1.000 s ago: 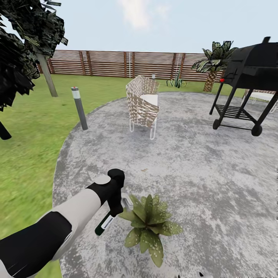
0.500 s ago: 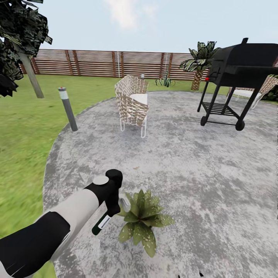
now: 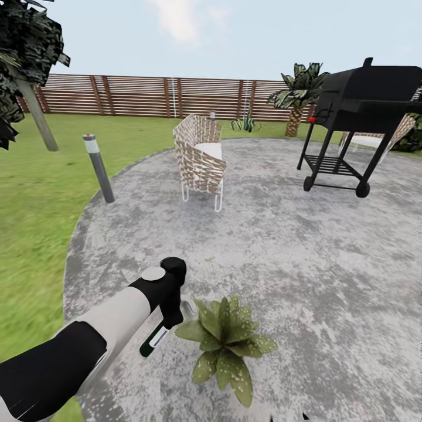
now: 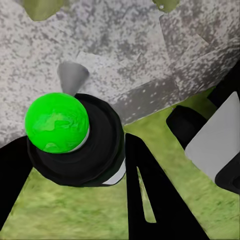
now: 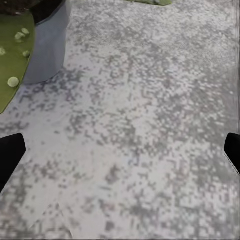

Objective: Pick up the pesticide atomizer in the garden and spray insectifuge to fully cover both potted plants in the garden.

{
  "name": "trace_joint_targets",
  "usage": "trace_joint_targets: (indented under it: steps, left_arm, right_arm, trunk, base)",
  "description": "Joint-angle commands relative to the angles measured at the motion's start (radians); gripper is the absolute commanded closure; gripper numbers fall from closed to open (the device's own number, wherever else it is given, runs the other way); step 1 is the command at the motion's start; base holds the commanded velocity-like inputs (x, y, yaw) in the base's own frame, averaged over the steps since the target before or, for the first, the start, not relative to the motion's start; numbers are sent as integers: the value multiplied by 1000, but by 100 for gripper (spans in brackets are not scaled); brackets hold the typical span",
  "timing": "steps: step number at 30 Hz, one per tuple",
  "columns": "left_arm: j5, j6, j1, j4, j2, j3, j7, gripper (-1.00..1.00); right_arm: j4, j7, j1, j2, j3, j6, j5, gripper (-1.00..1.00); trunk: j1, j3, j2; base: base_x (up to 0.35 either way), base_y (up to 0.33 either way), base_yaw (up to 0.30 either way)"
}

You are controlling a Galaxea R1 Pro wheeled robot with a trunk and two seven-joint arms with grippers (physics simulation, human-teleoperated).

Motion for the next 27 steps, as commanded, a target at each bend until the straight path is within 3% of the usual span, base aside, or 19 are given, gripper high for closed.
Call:
trace_joint_targets:
  steps: [1, 14, 22, 27]
  left_arm:
    - [-8, 11, 0, -2, 1, -2, -10, 100]
    - [-13, 11, 80, -14, 1, -4, 25, 100]
    - [-4, 11, 83, -41, 4, 8, 49, 100]
    - [-4, 11, 83, -72, 3, 10, 47, 100]
  right_arm:
    - [1, -10, -1, 0, -2, -1, 11, -100]
    - [1, -8, -1, 1, -1, -1, 11, -100]
    - [-1, -10, -1, -1, -3, -3, 9, -100]
    - [-1, -10, -1, -4, -3, -3, 9, -100]
  trunk:
    - [0, -1, 0]
    - [0, -1, 0]
    - [0, -1, 0]
    - [0, -1, 0]
  base:
    - [307, 45, -278]
    - [33, 2, -17]
    - [-3, 0, 0]
    - [-257, 0, 0]
